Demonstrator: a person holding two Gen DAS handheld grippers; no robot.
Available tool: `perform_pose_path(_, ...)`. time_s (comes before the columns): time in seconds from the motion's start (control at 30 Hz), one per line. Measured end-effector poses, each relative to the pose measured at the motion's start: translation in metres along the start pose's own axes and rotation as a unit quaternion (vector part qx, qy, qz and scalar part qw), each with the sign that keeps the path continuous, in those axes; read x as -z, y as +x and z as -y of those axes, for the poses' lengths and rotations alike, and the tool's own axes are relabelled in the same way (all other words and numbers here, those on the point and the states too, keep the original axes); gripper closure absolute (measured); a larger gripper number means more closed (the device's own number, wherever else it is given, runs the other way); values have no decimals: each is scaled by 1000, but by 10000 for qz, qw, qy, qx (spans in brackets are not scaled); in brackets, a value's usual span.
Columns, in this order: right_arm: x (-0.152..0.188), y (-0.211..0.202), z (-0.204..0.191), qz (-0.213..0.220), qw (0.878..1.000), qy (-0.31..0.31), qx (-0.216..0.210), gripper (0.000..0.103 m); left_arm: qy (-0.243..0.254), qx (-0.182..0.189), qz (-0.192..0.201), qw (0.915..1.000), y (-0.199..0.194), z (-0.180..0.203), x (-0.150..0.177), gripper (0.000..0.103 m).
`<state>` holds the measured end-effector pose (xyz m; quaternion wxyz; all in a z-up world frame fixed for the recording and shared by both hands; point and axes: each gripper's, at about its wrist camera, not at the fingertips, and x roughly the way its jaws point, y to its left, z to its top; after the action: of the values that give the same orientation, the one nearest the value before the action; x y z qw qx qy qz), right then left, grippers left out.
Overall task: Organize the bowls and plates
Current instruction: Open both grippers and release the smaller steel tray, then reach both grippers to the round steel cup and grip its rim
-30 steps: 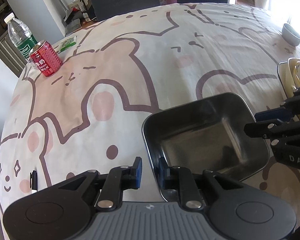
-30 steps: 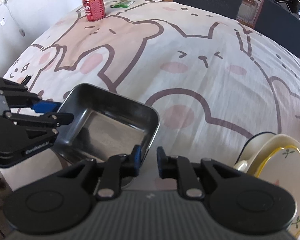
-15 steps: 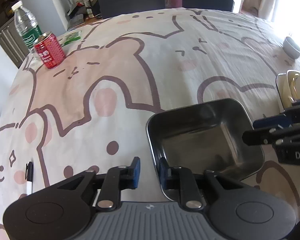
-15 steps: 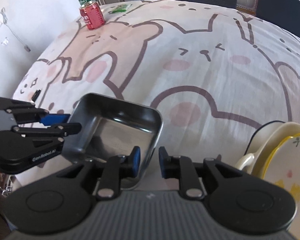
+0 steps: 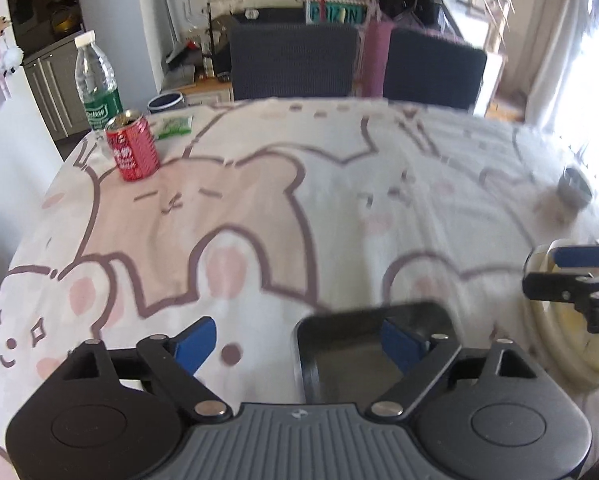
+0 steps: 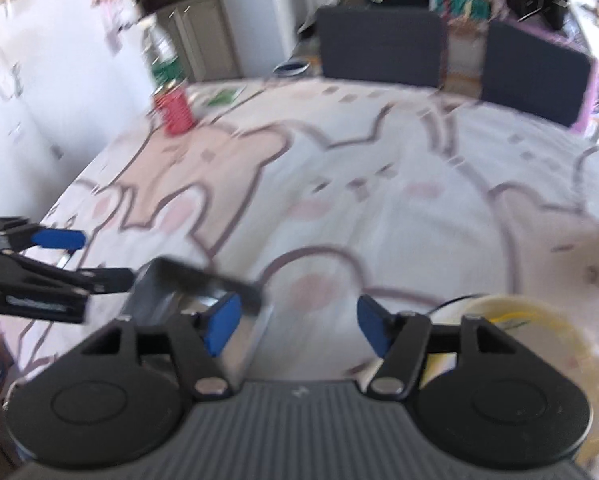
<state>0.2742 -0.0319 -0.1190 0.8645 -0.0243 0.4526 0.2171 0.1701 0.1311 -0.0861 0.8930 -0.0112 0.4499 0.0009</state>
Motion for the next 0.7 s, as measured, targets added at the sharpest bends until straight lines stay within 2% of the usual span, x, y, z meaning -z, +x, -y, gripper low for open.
perform_pose_path(0.1, -1, -15, 32, 251, 9990, 217, 298, 19, 50, 94, 245, 9996, -3, 19, -10, 4)
perform_pose_path(0.23, 3, -37, 76, 601, 9947, 510, 667, 10, 371, 251, 529, 9976, -3, 56, -21, 0)
perform_pose_path(0.3, 6, -48, 99, 756, 9912, 690, 841, 1, 484, 364, 582, 9965, -1, 76, -28, 0)
perform_pose_path(0.53, 16, -74, 173, 1028, 9741, 1333, 1513, 0, 634, 1006, 692, 9905, 8, 148, -49, 0)
perform_pose_path(0.7, 28, -84, 229, 1188, 9588, 1814, 1835, 0, 671, 1528, 782, 9829, 15, 194, -61, 0)
